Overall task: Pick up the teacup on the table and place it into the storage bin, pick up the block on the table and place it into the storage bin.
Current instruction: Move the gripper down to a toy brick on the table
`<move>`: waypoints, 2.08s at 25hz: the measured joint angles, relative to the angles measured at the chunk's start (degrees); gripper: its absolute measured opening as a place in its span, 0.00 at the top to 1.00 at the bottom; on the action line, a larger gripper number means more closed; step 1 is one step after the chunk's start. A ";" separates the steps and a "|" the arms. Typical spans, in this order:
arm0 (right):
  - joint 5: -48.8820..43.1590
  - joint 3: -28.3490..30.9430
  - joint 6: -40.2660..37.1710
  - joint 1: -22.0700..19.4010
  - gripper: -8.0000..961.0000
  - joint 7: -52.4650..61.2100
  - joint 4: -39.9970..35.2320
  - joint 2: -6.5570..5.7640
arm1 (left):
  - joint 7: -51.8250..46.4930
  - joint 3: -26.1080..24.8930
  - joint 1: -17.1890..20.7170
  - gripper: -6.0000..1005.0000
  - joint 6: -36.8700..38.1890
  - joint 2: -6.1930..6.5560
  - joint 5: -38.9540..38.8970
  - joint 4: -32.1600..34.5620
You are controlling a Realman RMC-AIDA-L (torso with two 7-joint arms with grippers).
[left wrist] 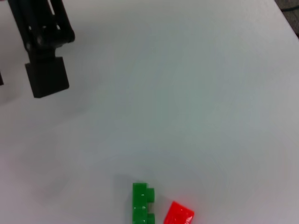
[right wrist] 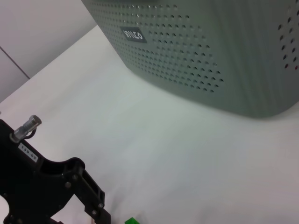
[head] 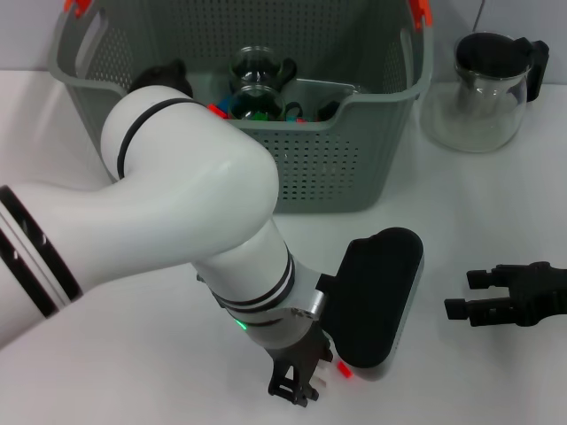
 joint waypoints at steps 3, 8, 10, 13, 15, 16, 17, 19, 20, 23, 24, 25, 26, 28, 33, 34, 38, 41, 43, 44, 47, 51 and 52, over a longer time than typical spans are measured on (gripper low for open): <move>0.00 0.00 0.04 0.00 0.05 0.00 -0.07 0.00 | -0.15 0.06 -0.02 0.51 -0.26 -0.01 -0.06 0.00; 0.00 0.00 0.06 -0.04 0.05 0.00 -0.18 0.00 | -1.92 0.07 -0.96 0.63 -0.68 -0.01 -0.10 -0.20; 0.00 0.00 0.10 -0.05 0.05 0.00 -0.21 0.00 | -2.05 0.09 -1.34 0.71 -0.71 -0.01 -0.07 -0.53; 0.00 0.00 0.14 -0.15 0.05 0.00 -0.31 0.02 | -2.07 0.13 -1.51 0.80 -0.43 0.00 -0.01 -0.55; 0.00 0.00 0.15 -0.23 0.05 0.00 -0.33 -0.01 | -2.12 -0.18 -1.18 0.85 0.33 0.00 -0.09 0.50; 0.00 -0.01 0.16 -0.27 0.05 0.00 -0.37 -0.03 | -2.12 -0.18 -1.18 0.86 0.33 0.00 -0.09 0.50; 0.00 0.00 0.16 -0.31 0.05 -0.01 -0.43 -0.03 | -2.25 -1.25 -0.57 0.87 1.70 -0.01 -0.14 2.38; 0.00 -0.01 0.15 -0.35 0.05 0.00 -0.51 -0.03 | -2.74 -6.60 1.07 0.88 5.71 0.03 -0.93 7.29; 0.01 0.01 0.15 -0.34 0.05 0.00 -0.54 -0.04 | -2.88 -8.36 1.57 0.88 6.64 0.01 -1.40 8.36; 0.00 0.05 0.16 -0.20 0.05 0.00 -0.56 -0.11 | -3.15 -17.93 3.07 0.90 9.34 0.28 -3.19 12.03; 0.00 0.05 0.15 -0.13 0.05 0.01 -0.56 -0.14 | -2.91 -20.34 3.34 0.91 10.40 0.35 -3.66 12.37; 0.00 0.06 0.11 -0.01 0.05 0.06 -0.56 -0.19 | -2.53 -21.85 3.49 0.92 11.18 0.50 -3.82 12.40; 0.00 0.07 0.07 0.09 0.05 0.17 -0.56 -0.22 | -2.19 -22.56 3.64 0.93 12.00 0.50 -3.88 12.22; 0.00 0.08 0.03 0.35 0.05 0.32 -0.57 -0.27 | -2.06 -22.08 3.85 0.95 12.79 0.48 -3.24 11.57; 0.00 0.04 0.12 0.86 0.05 0.38 -0.63 -0.26 | -2.59 -18.07 3.67 0.93 11.91 0.19 -2.06 9.35; 0.00 0.00 0.15 0.94 0.05 0.39 -0.64 -0.26 | -2.79 -16.83 3.27 0.93 11.30 0.17 -1.90 8.42; 0.00 -0.04 0.25 1.16 0.05 0.39 -0.65 -0.26 | -3.86 -12.85 1.41 0.76 9.24 0.17 -0.73 5.17; 0.00 -0.16 0.31 1.27 0.05 0.36 -0.65 -0.26 | -5.79 -8.55 -1.87 0.65 6.24 0.15 0.90 0.06; 0.00 -0.17 0.32 1.29 0.05 0.35 -0.65 -0.26 | -6.85 -7.28 -3.49 0.58 5.36 0.11 1.10 -2.22; 0.00 -0.15 0.32 1.30 0.05 0.34 -0.65 -0.26 | -7.28 -6.83 -4.03 0.55 5.12 0.09 1.11 -2.98; 0.00 -0.05 0.32 1.31 0.05 0.28 -0.64 -0.26 | -7.97 -5.52 -5.31 0.48 4.83 0.04 0.89 -4.69; 0.00 -0.06 0.32 1.33 0.05 0.31 -0.65 -0.20 | -8.22 -4.95 -5.62 0.42 5.12 -0.02 0.54 -4.61; 0.00 -0.06 0.32 1.32 0.05 0.33 -0.65 -0.17 | -8.40 -4.85 -5.73 0.41 5.28 -0.02 0.33 -4.49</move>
